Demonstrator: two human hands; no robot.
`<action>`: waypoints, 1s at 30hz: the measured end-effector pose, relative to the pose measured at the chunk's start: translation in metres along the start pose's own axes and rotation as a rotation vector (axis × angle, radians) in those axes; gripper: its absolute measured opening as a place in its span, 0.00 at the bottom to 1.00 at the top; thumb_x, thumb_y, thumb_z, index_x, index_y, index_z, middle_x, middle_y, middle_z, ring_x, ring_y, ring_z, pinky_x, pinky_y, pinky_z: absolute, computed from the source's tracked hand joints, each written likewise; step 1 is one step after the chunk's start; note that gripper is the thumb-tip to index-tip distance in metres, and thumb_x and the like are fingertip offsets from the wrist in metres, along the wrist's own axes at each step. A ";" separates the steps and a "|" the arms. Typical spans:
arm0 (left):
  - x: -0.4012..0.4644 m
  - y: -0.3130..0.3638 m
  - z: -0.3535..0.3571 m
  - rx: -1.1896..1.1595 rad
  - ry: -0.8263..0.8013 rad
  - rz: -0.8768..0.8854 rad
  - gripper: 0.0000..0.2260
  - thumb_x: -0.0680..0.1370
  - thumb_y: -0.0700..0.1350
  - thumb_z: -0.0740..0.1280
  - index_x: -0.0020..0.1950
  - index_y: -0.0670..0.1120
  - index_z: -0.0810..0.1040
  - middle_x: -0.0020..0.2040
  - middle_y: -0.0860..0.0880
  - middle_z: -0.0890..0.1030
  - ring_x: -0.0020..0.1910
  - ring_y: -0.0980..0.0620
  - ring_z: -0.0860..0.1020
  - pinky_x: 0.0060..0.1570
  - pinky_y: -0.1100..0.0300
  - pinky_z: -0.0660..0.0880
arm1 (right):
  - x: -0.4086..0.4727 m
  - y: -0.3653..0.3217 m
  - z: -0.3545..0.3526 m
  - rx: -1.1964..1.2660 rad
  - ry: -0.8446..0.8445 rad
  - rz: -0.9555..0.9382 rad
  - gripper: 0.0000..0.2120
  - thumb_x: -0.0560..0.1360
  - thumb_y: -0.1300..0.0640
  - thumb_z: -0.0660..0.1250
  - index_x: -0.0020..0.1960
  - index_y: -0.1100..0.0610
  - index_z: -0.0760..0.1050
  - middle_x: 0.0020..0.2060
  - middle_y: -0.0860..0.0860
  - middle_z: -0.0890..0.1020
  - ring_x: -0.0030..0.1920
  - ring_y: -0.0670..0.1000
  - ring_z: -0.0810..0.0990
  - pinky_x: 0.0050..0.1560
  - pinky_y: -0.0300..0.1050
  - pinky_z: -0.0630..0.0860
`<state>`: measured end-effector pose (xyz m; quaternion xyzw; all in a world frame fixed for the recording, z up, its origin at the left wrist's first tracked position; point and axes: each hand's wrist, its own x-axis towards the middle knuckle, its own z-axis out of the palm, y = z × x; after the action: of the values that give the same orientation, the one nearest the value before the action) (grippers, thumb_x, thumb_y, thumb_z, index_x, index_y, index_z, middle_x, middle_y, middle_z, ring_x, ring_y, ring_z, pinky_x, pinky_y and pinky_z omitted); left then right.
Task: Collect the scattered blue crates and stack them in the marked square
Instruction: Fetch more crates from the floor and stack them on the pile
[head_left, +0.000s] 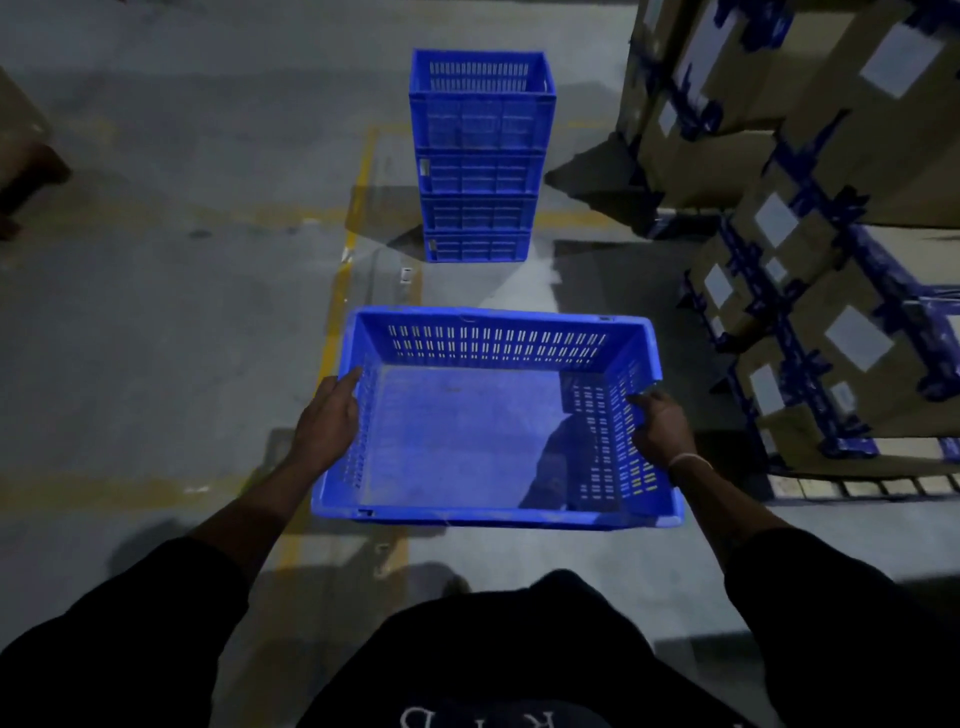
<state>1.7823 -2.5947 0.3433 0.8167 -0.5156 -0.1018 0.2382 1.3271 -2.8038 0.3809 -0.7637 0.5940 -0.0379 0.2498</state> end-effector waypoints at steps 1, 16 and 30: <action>0.021 0.001 -0.001 0.014 -0.007 0.008 0.23 0.82 0.40 0.59 0.77 0.48 0.66 0.59 0.39 0.73 0.50 0.34 0.78 0.48 0.43 0.77 | 0.018 -0.007 -0.003 0.007 0.002 0.002 0.24 0.70 0.68 0.69 0.65 0.61 0.77 0.64 0.63 0.76 0.61 0.65 0.78 0.61 0.51 0.74; 0.385 -0.011 0.031 0.026 0.042 -0.018 0.23 0.81 0.41 0.59 0.76 0.49 0.67 0.58 0.39 0.75 0.52 0.35 0.79 0.49 0.44 0.78 | 0.403 -0.077 -0.044 0.034 0.017 -0.074 0.24 0.65 0.69 0.68 0.61 0.63 0.79 0.60 0.64 0.79 0.57 0.65 0.80 0.59 0.53 0.76; 0.718 0.013 0.008 0.006 0.053 -0.054 0.22 0.81 0.41 0.58 0.76 0.44 0.68 0.61 0.37 0.76 0.58 0.35 0.77 0.56 0.44 0.75 | 0.719 -0.185 -0.156 -0.058 0.027 -0.109 0.27 0.66 0.69 0.70 0.65 0.64 0.77 0.59 0.67 0.76 0.59 0.66 0.77 0.62 0.48 0.71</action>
<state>2.0900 -3.2413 0.3994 0.8334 -0.4872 -0.0852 0.2464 1.6458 -3.4913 0.4242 -0.8012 0.5558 -0.0444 0.2171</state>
